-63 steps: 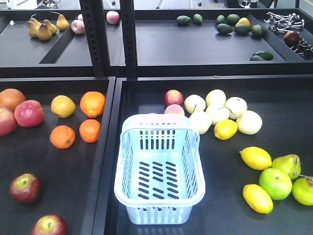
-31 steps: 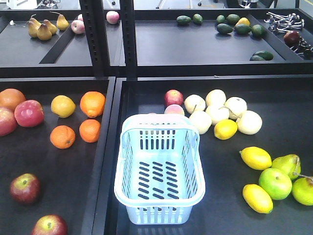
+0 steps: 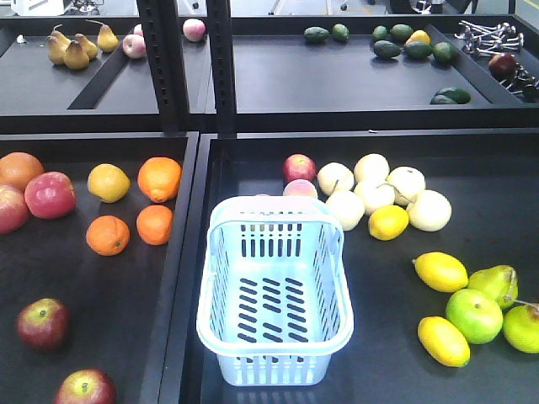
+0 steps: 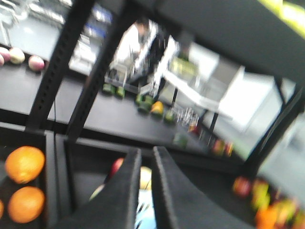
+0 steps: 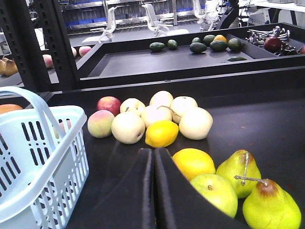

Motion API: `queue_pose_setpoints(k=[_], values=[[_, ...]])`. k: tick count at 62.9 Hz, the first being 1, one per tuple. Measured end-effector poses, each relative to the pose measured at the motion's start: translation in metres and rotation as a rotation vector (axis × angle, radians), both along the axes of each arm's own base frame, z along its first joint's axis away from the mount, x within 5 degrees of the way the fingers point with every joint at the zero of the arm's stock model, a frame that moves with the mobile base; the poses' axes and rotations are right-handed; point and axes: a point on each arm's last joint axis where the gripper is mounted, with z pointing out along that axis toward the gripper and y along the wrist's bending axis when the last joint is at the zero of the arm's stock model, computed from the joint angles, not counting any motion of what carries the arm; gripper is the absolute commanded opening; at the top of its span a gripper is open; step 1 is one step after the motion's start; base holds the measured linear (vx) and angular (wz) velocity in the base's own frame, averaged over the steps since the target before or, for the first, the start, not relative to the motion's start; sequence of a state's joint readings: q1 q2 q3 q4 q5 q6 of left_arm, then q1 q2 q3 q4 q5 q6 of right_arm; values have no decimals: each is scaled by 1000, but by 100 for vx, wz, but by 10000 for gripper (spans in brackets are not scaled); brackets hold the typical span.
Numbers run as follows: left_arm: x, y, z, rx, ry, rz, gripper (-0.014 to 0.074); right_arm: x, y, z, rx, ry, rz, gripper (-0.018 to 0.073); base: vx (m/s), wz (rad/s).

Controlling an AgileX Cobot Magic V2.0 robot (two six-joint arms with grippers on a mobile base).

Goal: Pick three apples into basket with both arms

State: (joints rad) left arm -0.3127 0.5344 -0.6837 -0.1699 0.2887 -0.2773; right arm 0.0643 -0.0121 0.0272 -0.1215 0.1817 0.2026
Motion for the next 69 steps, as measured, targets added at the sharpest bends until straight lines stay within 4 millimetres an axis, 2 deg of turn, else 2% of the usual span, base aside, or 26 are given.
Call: queue_pose_setpoints(k=[13,18,23,31,39,45,56,69], values=[[55,-33,17,316,109,-138,419,0,0,0,0,0,0,-7,0,0],[82,-48,18,445,165,-197,472,0,0,0,0,0,0,-7,0,0],[106,-62,21,582,215,-280,490,0,0,0,0,0,0,-7,0,0],[147,-91,9,811,308,-501,488,0,0,0,0,0,0,-7,0,0],[187,-117,-12,918,358,-684,488,0,0,0,0,0,0,-7,0,0],[210,-129,-23,968,364,-752,488,0,0,0,0,0,0,-7,0,0],[234,-141,-38,1014,343,-817,488,0,0,0,0,0,0,-7,0,0],[241,-150,-48,1020,288,-906,482,0,0,0,0,0,0,-7,0,0]])
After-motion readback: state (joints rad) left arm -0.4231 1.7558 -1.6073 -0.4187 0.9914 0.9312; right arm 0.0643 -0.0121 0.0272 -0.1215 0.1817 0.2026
